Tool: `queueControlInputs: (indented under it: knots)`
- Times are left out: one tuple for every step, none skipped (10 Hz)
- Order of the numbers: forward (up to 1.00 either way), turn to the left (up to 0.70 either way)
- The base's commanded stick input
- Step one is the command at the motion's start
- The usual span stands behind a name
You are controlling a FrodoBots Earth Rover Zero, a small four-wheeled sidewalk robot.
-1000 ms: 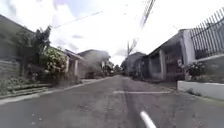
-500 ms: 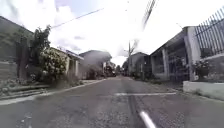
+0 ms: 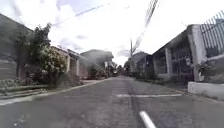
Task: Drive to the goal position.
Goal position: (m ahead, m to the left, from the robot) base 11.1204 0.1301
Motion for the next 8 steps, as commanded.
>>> queueControlInputs:
  knots:
    - [0.50,0.00]
    - [0.50,0.00]
    - [0.50,0.00]
    - [0.50,0.00]
    - [0.50,0.00]
    - [0.50,0.00]
    - [0.50,0.00]
    - [0.50,0.00]
